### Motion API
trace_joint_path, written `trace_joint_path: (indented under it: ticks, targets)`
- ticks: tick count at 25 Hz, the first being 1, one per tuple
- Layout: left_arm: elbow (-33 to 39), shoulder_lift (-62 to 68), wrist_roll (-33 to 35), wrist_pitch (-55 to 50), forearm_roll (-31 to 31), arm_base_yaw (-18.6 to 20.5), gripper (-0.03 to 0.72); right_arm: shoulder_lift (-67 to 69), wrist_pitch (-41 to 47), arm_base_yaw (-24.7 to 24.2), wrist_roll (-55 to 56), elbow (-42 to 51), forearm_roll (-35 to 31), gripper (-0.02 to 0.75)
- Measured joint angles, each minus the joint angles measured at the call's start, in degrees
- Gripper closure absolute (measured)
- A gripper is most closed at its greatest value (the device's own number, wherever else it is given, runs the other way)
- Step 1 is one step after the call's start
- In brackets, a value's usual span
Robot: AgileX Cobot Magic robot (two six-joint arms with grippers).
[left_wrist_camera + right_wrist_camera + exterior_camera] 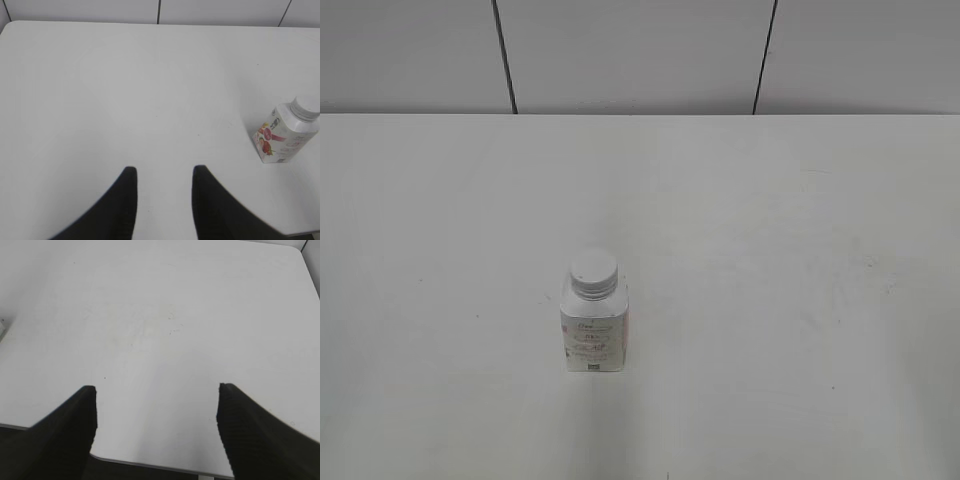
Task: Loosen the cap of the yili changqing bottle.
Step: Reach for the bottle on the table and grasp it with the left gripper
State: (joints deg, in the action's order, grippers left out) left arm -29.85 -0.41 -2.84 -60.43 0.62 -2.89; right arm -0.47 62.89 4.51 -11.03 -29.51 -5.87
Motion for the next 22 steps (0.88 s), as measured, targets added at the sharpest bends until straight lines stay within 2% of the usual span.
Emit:
trace_joint_path:
  ticks: [22]
  targets:
    - [0.0, 0.0, 0.0, 0.0, 0.0, 0.0, 0.449, 0.0, 0.0, 0.0, 0.0, 0.0, 0.0, 0.15]
